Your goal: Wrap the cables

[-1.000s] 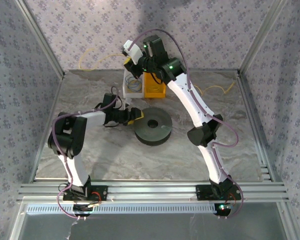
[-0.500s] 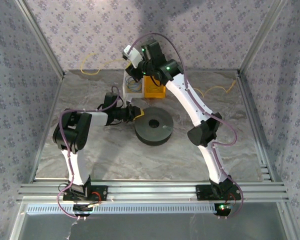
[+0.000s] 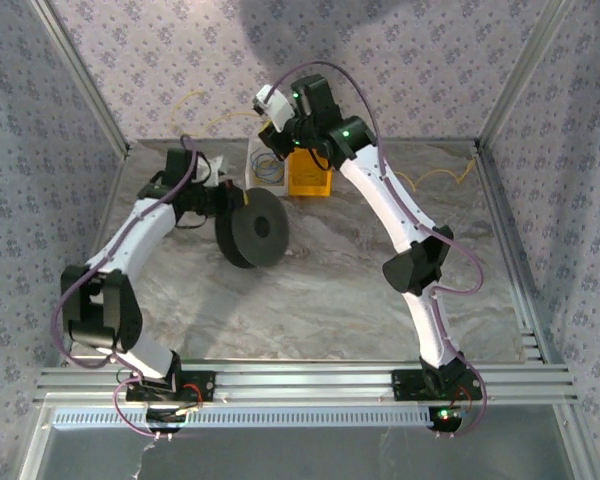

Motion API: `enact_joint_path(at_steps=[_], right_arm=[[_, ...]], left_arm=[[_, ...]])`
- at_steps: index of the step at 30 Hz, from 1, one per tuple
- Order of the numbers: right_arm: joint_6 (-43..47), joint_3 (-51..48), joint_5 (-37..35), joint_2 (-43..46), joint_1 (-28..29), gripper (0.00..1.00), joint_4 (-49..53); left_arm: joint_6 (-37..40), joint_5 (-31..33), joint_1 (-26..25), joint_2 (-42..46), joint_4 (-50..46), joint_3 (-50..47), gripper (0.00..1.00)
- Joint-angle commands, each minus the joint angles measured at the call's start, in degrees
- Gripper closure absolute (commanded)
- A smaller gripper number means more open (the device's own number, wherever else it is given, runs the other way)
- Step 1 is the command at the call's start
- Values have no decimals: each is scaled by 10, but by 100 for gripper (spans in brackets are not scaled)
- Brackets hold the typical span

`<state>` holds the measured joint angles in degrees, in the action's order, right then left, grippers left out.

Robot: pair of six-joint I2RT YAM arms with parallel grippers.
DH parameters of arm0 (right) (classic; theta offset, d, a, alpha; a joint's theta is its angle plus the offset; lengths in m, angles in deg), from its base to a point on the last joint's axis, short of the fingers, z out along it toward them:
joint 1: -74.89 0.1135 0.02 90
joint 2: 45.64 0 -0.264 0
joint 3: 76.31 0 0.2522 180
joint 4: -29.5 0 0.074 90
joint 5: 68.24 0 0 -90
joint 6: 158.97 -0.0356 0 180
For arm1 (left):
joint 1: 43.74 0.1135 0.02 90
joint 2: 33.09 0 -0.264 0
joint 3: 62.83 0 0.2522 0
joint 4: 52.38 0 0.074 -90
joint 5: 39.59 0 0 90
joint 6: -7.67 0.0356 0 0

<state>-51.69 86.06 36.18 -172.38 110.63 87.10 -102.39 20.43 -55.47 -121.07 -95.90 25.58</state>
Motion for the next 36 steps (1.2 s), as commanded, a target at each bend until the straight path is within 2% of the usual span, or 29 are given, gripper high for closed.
enact_joint_path(at_steps=[1, 7, 13, 21, 25, 27, 29, 36], right_arm=[[-14, -12, 11, 19, -2, 100, -12], [-17, -18, 12, 20, -2, 100, -15], [-21, -23, 14, 19, -3, 100, -14], [-22, -30, 10, 21, -3, 100, -12], [-22, -32, 10, 21, -3, 100, -12], [-23, -36, 10, 21, -4, 100, -12], [-24, -40, 11, 23, -3, 100, -13], [-22, -71, 9, 38, -2, 100, -26]], left_arm=[[96, 131, -1, 23, -200, 61, 100], [103, 225, -9, 14, -234, 85, 100], [103, 296, -38, -7, -214, 87, 100], [75, 285, -44, -28, -185, 76, 100], [70, 286, -48, -32, -190, 85, 95], [68, 291, -52, -36, -193, 90, 94], [66, 308, -57, -41, -200, 96, 88], [60, 331, -67, -54, -210, 109, 89]])
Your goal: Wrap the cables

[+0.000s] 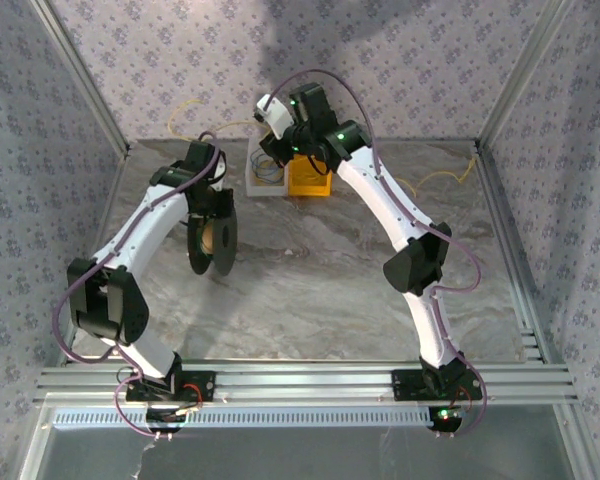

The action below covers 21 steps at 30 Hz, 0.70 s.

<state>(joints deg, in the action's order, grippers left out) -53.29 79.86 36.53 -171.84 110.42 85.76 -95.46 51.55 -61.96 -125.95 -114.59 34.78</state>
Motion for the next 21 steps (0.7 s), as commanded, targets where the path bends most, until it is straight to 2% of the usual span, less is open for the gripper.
enact_joint_path(at_steps=[1, 17, 21], right_arm=[[-6, -12, 4, 34, 0, 100, -13], [-7, -36, 10, 38, -3, 100, -25], [-7, -43, 11, 39, -4, 100, -26]], left_arm=[[-10, 19, -4, -7, -23, 18, 89], [-13, 6, -7, -16, -22, 27, 88], [-11, 6, -9, -17, -24, 31, 83]])
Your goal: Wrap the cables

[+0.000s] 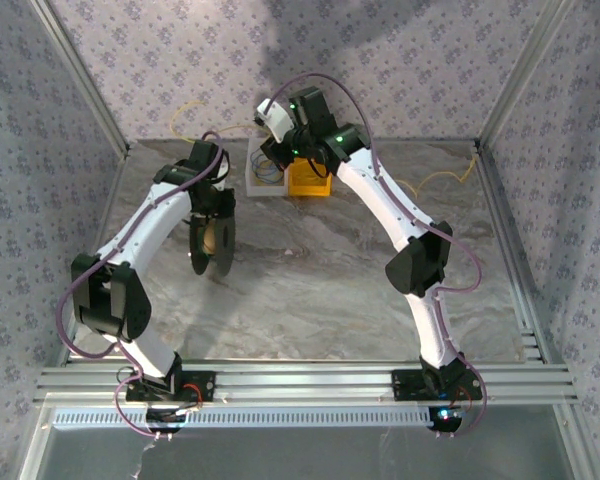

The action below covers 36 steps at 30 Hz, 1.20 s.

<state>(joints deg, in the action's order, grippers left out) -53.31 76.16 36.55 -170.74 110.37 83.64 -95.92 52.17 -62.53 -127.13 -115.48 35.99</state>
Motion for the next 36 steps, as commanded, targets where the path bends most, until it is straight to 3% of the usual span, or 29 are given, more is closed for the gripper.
enact_joint_path(at_steps=[1, 15, 21, 27, 32, 36], right_arm=[[-6, -9, 11, 29, -4, 100, -6], [-16, -36, 10, 33, -15, 100, -19], [-31, -53, -4, 31, -24, 100, -22], [-19, -82, -8, 34, -24, 100, -34], [17, -159, -23, 65, -16, 100, -90], [39, -264, -35, 111, -5, 100, -172]], left_arm=[[-7, 1, -4, -6, -17, 21, 82], [26, -2, -13, -9, -64, 91, 67], [50, 3, -13, 15, -118, 156, 57], [66, -30, -4, 59, -159, 193, 54], [62, -95, 62, 117, -166, 176, 53], [69, -157, 174, 167, -166, 141, 53]])
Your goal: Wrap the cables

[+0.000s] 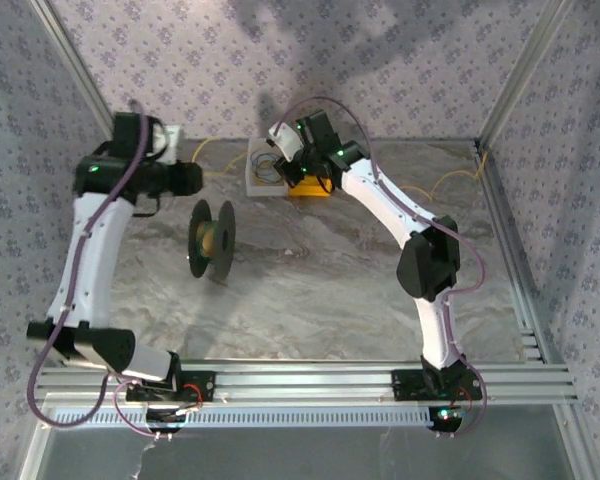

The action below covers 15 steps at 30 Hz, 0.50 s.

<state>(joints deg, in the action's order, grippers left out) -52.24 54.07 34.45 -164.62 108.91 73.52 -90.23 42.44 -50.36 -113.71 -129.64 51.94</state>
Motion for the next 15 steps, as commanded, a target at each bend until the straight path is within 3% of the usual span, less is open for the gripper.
enact_joint_path(at_steps=[1, 5, 11, 15], right_arm=[[35, -72, -21, 63, 12, 100, -98], [75, -174, -77, 106, 33, 100, -199], [167, -257, -180, 123, 77, 100, -335], [226, -300, -212, 120, 100, 100, -435]], left_arm=[[16, -73, 80, 42, -22, -29, 53], [20, -105, 143, 54, -12, -60, 53], [-3, -136, 148, 52, 47, -144, 53], [-10, -143, 148, 49, 73, -181, 53]])
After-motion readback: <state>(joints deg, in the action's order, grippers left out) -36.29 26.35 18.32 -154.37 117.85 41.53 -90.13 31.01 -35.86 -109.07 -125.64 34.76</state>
